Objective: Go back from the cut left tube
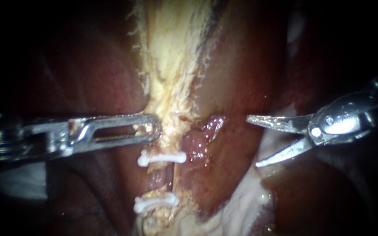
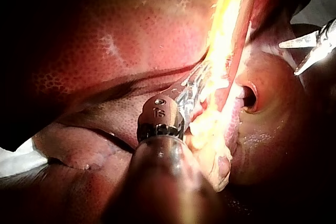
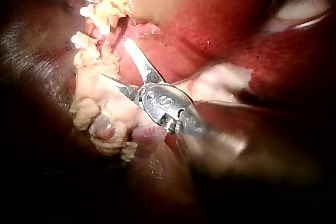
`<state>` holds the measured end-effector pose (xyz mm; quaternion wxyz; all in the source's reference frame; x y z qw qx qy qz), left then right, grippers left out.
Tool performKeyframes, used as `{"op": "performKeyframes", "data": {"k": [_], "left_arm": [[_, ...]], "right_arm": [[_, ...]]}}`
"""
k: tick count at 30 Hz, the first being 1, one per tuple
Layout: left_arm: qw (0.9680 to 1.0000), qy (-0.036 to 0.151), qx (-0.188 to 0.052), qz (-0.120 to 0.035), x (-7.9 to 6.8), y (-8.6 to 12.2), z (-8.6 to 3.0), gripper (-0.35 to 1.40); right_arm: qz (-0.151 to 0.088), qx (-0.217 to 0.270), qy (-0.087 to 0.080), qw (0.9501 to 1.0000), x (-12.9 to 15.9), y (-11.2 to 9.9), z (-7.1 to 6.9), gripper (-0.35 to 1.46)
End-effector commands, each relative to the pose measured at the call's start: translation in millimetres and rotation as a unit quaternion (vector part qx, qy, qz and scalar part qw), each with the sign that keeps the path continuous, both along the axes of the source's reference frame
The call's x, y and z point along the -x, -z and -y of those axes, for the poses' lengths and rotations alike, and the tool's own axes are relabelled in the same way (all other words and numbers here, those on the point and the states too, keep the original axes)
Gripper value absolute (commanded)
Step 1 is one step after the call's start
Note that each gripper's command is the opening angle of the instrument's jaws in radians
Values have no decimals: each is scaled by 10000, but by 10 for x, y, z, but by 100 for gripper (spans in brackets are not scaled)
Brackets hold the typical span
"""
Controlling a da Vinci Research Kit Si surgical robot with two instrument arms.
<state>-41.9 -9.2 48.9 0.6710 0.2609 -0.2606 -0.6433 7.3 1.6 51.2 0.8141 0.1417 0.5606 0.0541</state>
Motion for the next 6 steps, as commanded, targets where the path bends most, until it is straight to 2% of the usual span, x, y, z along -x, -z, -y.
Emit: {"op": "performKeyframes", "data": {"k": [1, 6], "left_arm": [[10000, -4, 0, 3, 0, 0, 0, -35], [10000, -6, 0, 5, -1, 0, 0, -35]], "right_arm": [[0, -1, 0, 10000, 0, 0, 0, 143], [1, -1, -1, 10000, 0, 0, 0, 143]]}}
